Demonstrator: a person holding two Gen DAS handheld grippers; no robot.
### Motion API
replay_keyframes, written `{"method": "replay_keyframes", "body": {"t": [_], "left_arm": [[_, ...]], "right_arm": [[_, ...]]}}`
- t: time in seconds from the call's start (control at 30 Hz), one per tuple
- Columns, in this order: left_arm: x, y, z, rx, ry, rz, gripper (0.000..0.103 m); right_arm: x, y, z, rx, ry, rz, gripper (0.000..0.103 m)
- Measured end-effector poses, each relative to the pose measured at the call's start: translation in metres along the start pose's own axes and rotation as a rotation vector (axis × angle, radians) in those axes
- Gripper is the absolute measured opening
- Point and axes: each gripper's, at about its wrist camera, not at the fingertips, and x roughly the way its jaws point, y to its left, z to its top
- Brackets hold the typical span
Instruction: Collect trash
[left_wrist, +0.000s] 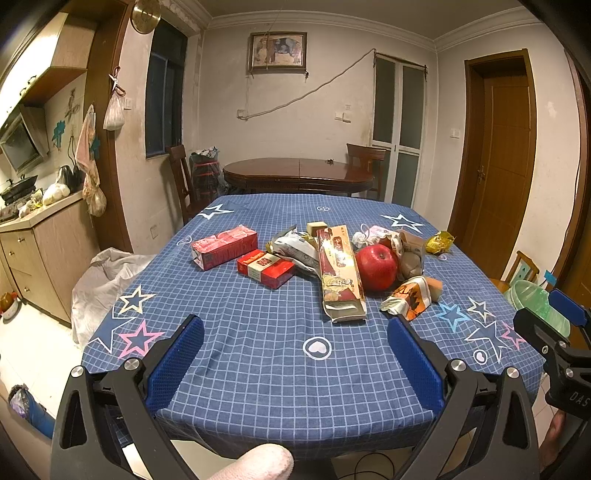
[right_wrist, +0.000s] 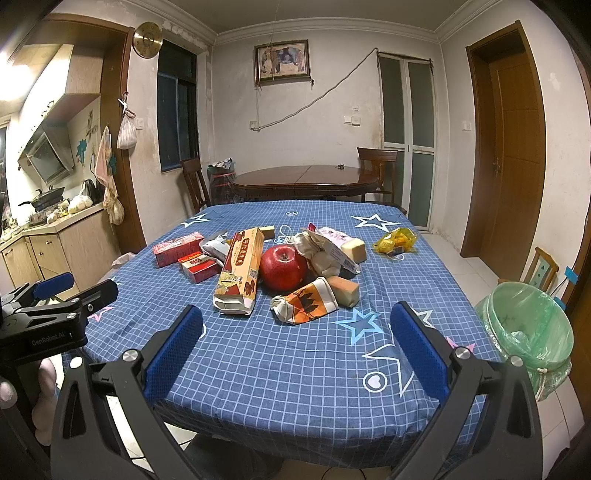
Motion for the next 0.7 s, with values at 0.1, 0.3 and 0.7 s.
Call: {"method": "replay_keyframes", "body": {"t": [0.1,0.3,0.7], "left_arm": [[0.0004,0.0004,-0.0002,0.0,0.0,0.0,0.099],[0.0002,-0.0001,0.0001,0.0,0.001,0.001,0.099],[0.0006,0.0001,-0.001,-0.001,0.002,-0.001,0.099]], "right_arm": [[-0.0001,0.0007,-0.0008,-0.001,0.0,-0.001,0.098],[0.0002,0.0015,-0.0012,-0.002,0.002,-0.001,0.098],[0.0004,0.001,-0.0005,-0.002,0.001,0.0,0.098]]}}
